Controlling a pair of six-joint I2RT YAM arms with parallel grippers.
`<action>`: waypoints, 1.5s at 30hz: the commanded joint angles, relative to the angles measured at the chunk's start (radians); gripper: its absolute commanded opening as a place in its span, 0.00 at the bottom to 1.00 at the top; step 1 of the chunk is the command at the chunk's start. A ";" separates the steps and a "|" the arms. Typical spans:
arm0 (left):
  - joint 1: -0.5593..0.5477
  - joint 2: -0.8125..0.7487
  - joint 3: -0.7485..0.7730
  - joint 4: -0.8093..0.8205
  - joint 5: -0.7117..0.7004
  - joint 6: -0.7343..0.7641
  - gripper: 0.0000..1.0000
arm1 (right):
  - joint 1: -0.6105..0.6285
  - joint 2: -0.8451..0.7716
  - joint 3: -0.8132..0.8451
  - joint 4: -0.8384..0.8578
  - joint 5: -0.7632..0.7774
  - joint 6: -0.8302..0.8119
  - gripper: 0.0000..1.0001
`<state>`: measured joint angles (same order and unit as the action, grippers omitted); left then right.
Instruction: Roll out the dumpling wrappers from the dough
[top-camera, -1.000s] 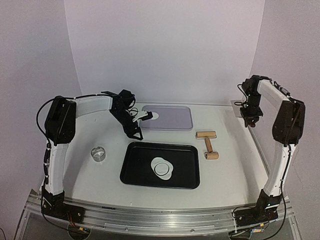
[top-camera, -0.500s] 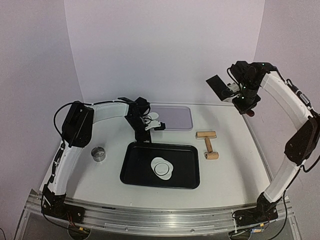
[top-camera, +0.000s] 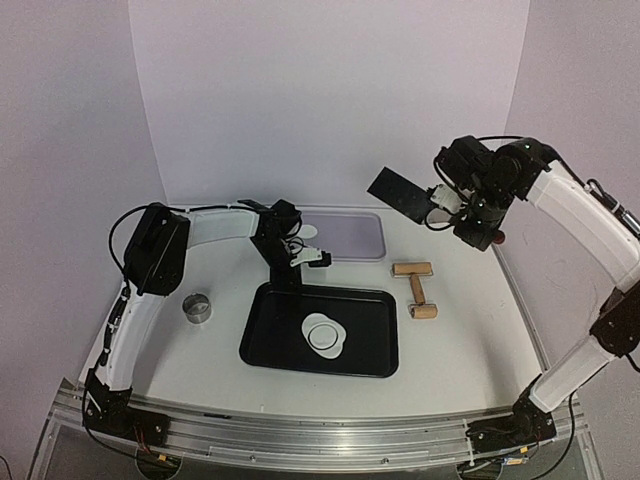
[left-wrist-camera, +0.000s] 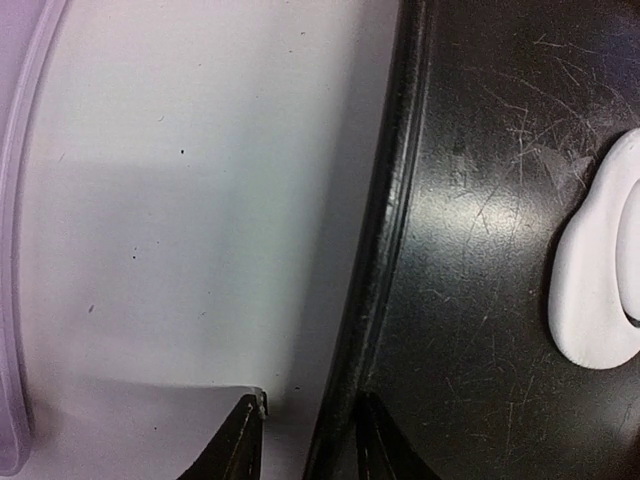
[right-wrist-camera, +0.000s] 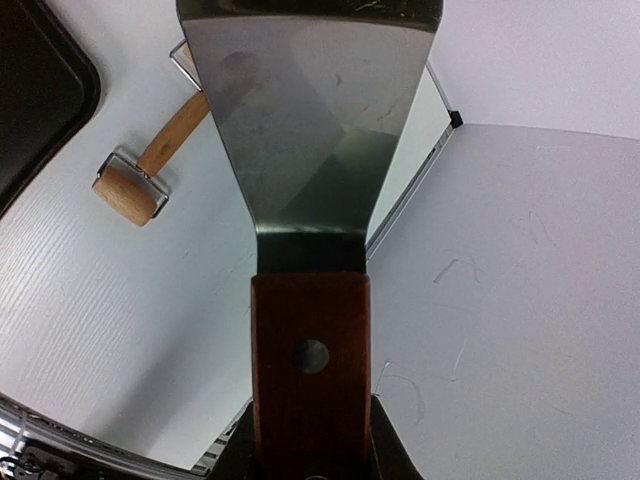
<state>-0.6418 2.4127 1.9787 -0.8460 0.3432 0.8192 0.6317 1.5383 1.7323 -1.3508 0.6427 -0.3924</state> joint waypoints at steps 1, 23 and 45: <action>-0.002 0.015 -0.070 -0.012 -0.029 0.018 0.25 | 0.060 -0.073 -0.042 0.063 0.106 -0.029 0.00; -0.001 -0.040 -0.130 0.023 -0.050 0.046 0.00 | 0.421 -0.064 -0.243 0.118 0.270 -0.059 0.00; 0.000 0.005 -0.042 -0.003 -0.059 0.099 0.00 | 0.516 -0.193 -0.658 0.105 0.344 -0.089 0.00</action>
<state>-0.6353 2.3677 1.8998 -0.8763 0.4236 0.8227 1.1518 1.3777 1.0586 -1.2720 0.9416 -0.4796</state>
